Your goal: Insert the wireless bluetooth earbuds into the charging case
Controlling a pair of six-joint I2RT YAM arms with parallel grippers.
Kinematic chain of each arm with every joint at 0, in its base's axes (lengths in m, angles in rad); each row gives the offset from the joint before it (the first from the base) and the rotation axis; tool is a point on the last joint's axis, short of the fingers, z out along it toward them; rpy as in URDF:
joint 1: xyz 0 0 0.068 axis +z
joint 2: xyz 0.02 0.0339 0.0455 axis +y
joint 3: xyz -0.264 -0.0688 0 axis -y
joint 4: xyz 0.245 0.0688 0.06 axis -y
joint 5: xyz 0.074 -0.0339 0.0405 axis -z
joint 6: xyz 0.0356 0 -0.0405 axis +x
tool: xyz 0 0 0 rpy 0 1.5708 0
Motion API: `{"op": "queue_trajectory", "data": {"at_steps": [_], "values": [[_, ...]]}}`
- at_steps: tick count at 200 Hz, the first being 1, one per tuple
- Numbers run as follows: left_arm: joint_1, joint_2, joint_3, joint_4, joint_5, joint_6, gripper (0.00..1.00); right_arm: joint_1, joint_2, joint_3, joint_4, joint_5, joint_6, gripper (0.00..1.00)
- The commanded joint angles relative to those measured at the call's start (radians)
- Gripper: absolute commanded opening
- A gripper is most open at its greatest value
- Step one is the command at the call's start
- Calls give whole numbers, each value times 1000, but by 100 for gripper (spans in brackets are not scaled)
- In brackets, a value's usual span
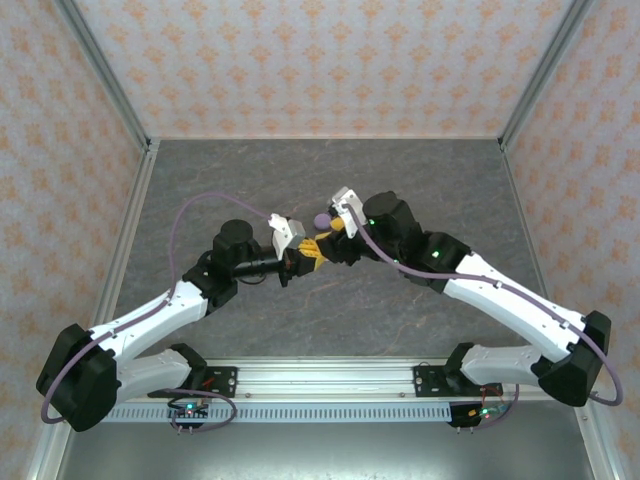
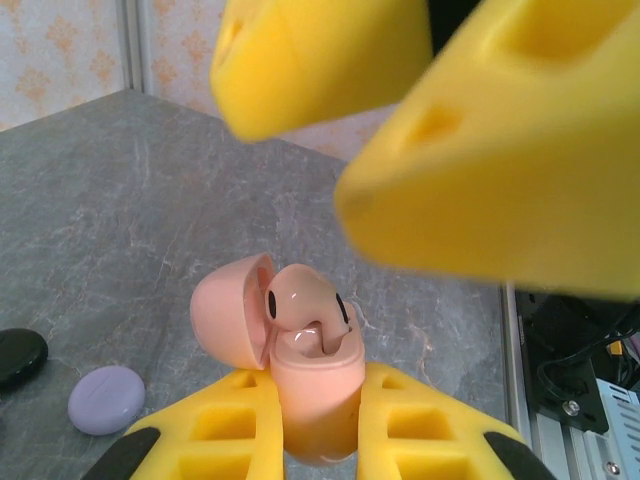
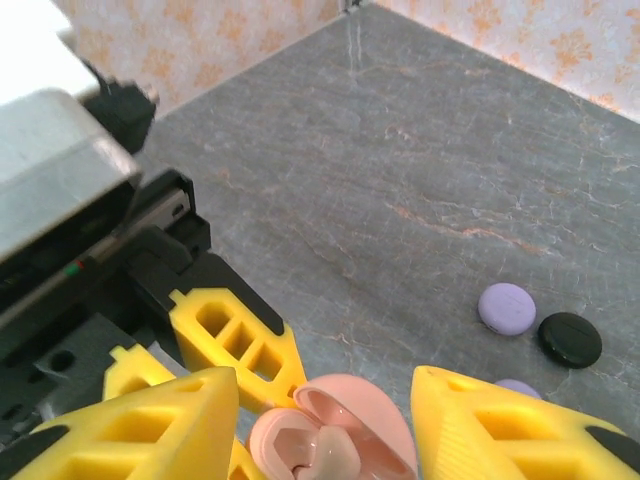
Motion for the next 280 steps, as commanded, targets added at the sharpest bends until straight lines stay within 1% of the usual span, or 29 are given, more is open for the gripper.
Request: {"op": "queue_trajectory", "data": {"at_steps": [1, 10, 27, 43, 54, 75, 136, 173, 221, 243, 280], "values": [[-8, -26, -7, 97, -27, -24, 0, -33, -59, 49, -18, -8, 73, 54], [-8, -37, -21, 124, -48, -30, 0, -60, -68, 57, -38, -28, 99, 57], [-11, -58, -46, 170, -82, -37, 0, -118, -81, 62, -79, -105, 141, 62], [-12, -77, -53, 182, -100, -36, 0, -159, -86, 58, -114, -166, 157, 68], [-12, -88, -53, 181, -106, -35, 0, -175, -84, 57, -136, -195, 162, 72], [-13, -108, -55, 186, -115, -33, 0, -183, -78, 49, -150, -235, 157, 75], [-13, -126, -54, 169, -113, -30, 0, -183, -11, 66, -121, -298, 173, 76], [-14, -131, -54, 162, -110, -27, 0, -183, 6, 74, -115, -308, 169, 76], [-15, -130, -54, 158, -108, -22, 0, -184, 6, 71, -100, -273, 179, 76], [-15, -130, -54, 154, -107, -21, 0, -184, 36, 77, -104, -245, 187, 76], [-15, -131, -51, 148, -106, -19, 0, -184, 49, 85, -102, -236, 196, 75]]}}
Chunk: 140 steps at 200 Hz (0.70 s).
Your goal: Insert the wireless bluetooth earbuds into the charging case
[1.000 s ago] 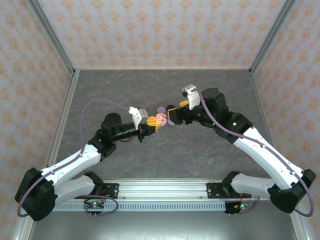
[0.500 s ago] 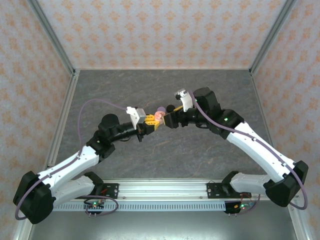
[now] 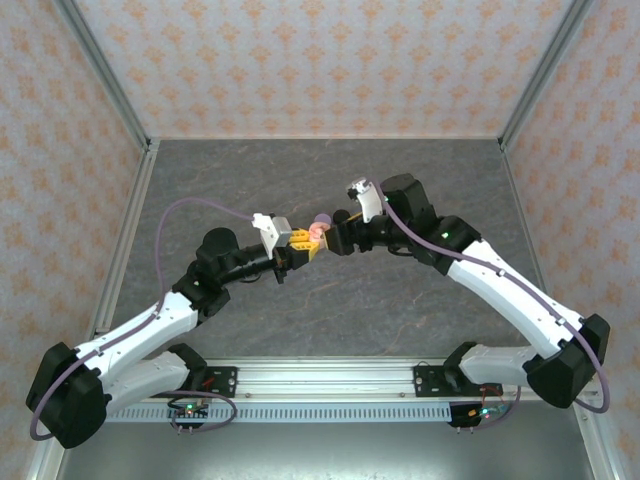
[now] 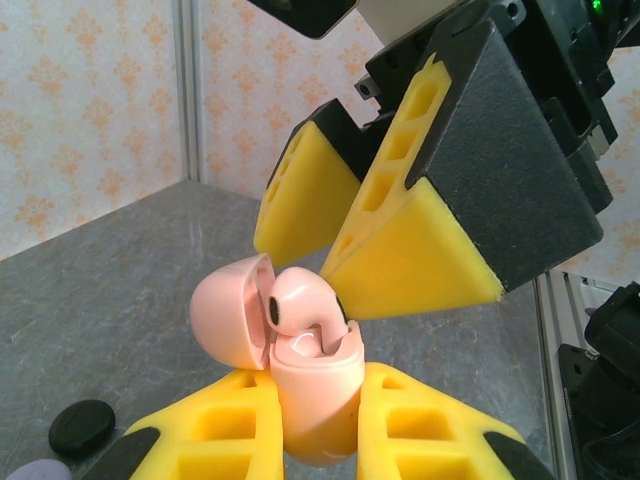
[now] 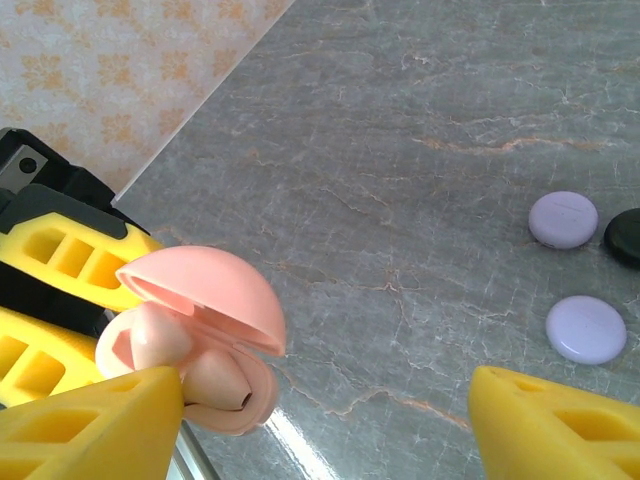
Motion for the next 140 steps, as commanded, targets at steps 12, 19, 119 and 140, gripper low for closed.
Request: {"op": "queue_trajectory", "data": {"at_steps": [12, 19, 119, 140], "values": [[-8, -19, 0, 27, 3, 6, 0, -3, 1, 45, 22, 33, 19, 75], [-8, -19, 0, 26, 2, 6, 0, -3, 1, 47, 24, 35, 20, 75], [-9, -26, -4, 39, 6, -4, 0, -85, -94, -52, 180, -188, 136, 84], [-8, -27, -5, 43, 9, -9, 0, -87, -87, -89, 223, -293, 175, 85]]}}
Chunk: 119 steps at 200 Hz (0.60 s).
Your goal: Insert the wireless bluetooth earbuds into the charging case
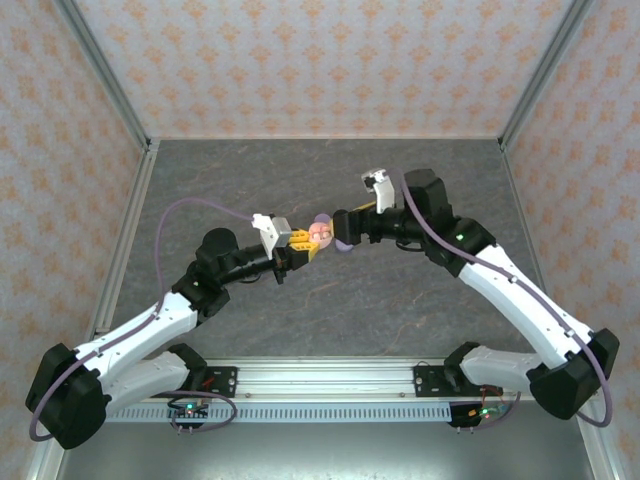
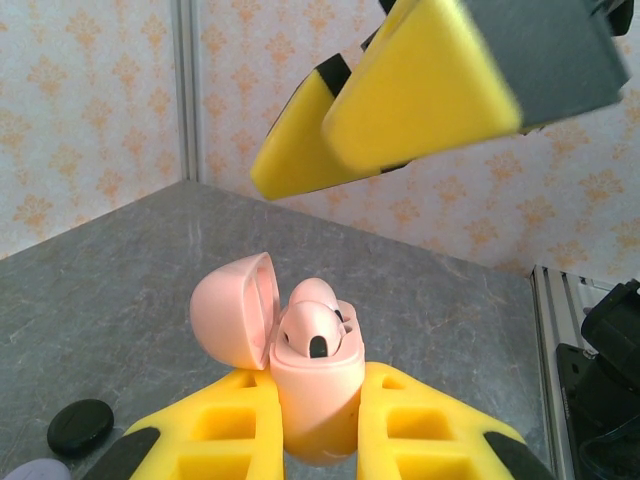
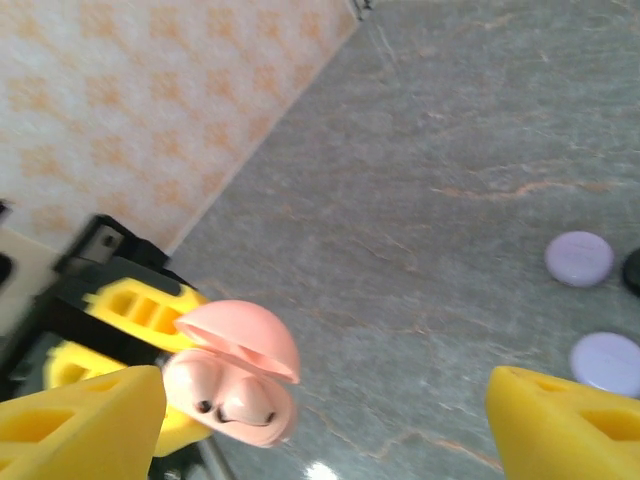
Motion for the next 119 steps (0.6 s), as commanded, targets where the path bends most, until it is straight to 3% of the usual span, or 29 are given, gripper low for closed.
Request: {"op": "queue_trajectory", "data": {"at_steps": [1, 68, 119], "values": [[-8, -22, -4, 44, 8, -9, 0, -2, -11, -46, 113, -171, 79, 85], [-9, -20, -1, 42, 8, -11, 0, 11, 64, -110, 294, -341, 198, 84], [-12, -14, 3, 34, 5, -9, 0, 19, 67, -96, 364, -404, 215, 74]]}}
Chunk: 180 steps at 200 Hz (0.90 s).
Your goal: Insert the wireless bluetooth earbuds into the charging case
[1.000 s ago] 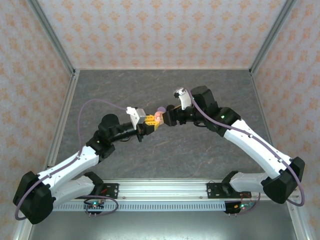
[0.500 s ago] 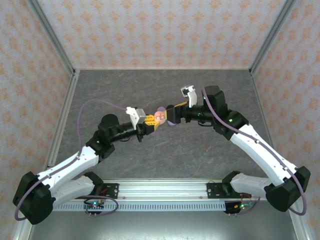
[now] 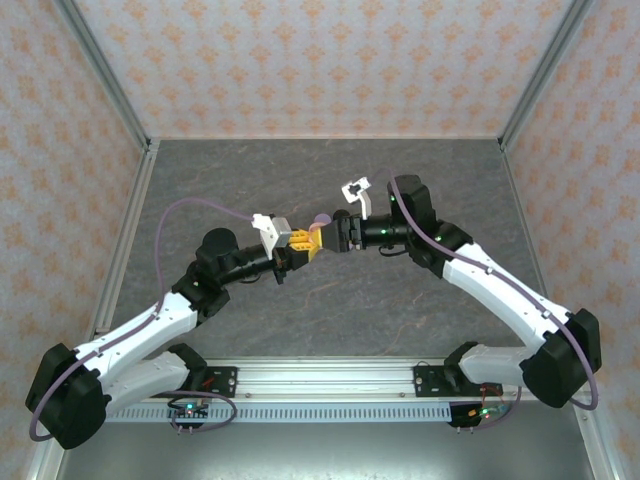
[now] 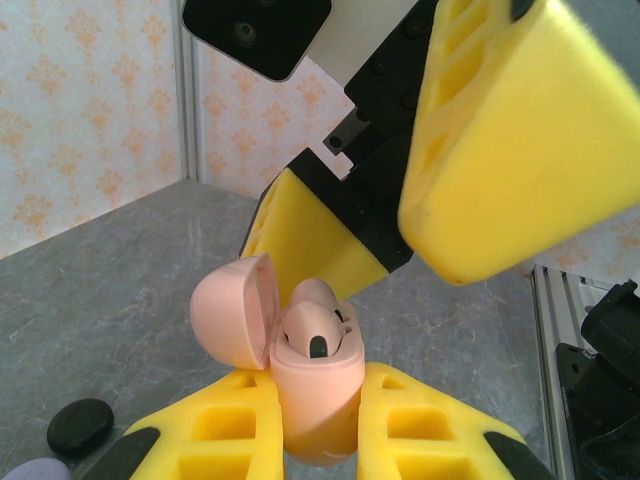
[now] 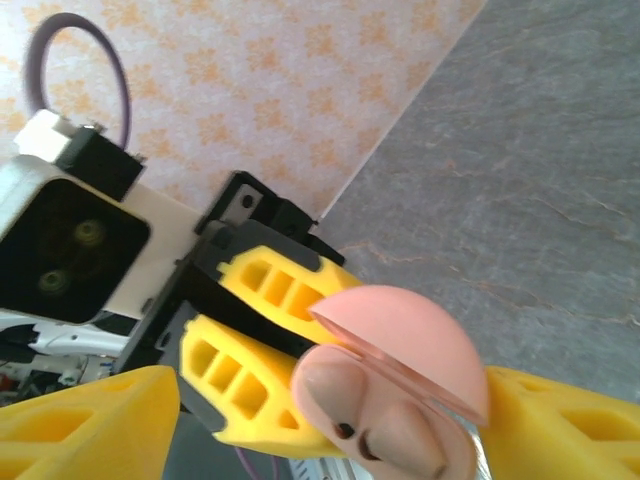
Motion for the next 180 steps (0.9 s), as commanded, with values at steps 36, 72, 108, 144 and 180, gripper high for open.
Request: {"op": "queue_trajectory", "data": {"at_steps": [36, 72, 108, 144, 180], "values": [[-14, -13, 4, 28, 2, -5, 0, 5, -74, 22, 66, -20, -34, 73], [-15, -16, 5, 22, 2, -2, 0, 2, -142, 2, 90, 29, -62, 73], [-16, -18, 5, 17, -3, -2, 0, 0, -163, 2, 18, 80, -97, 73], [-16, -5, 27, -51, -52, 0, 0, -24, -190, 25, -143, 347, -102, 74], [-13, 81, 61, -147, -178, -33, 0, -56, -241, -21, -189, 626, -34, 84]]}}
